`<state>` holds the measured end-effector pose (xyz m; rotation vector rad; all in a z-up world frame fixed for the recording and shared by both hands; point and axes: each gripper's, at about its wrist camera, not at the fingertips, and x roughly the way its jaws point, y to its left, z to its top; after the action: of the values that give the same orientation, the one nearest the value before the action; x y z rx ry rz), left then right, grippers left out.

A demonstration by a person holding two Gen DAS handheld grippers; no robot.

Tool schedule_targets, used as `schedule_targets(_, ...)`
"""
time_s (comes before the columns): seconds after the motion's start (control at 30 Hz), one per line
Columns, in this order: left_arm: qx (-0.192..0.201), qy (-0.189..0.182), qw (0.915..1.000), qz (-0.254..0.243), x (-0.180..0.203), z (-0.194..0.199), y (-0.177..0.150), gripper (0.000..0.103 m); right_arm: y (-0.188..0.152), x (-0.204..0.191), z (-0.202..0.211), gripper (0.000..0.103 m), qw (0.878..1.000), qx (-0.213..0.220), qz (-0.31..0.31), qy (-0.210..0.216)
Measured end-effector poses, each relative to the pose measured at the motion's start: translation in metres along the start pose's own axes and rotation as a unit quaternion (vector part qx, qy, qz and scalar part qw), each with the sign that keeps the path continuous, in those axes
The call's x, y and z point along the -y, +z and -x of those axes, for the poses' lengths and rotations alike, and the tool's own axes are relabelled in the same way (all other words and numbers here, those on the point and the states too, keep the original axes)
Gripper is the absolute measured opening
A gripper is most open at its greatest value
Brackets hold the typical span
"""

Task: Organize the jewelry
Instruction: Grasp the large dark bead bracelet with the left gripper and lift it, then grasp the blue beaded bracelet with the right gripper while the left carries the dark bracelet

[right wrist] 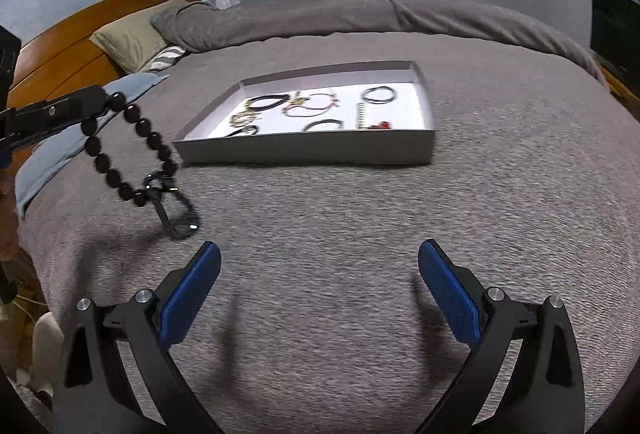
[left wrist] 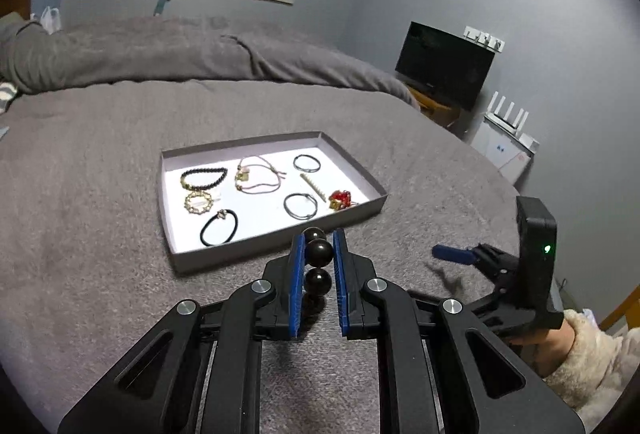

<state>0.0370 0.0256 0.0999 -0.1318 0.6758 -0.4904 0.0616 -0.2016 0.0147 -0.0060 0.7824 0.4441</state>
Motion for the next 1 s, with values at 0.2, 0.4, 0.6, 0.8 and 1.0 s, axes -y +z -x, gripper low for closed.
schedule_targets(0.2, -0.011, 0.020, 0.9997, -0.002, -0.008, -0.003, -0.009, 0.015, 0.003, -0.032, -0.013, 0.088, 0.999, -0.013, 0.028, 0.037)
schedule_targets(0.4, -0.008, 0.044, 0.9990, 0.009, -0.026, 0.005, -0.017, 0.015, 0.006, -0.059, -0.032, 0.068, 0.997, -0.032, 0.051, 0.053)
schedule_targets(0.6, -0.006, 0.051, 0.9982, 0.029, -0.047, 0.017, -0.026, 0.015, 0.012, -0.073, -0.051, 0.052, 0.996, -0.050, 0.052, 0.057)
schedule_targets(0.8, -0.004, 0.048, 0.9979, 0.042, -0.060, 0.023, -0.033, 0.015, 0.017, -0.076, -0.072, 0.034, 0.996, -0.068, 0.049, 0.029)
schedule_targets(1.0, -0.001, 0.045, 0.9979, 0.045, -0.066, 0.025, -0.035, 0.015, 0.020, -0.082, -0.086, 0.030, 0.994, -0.095, 0.056, 0.016)
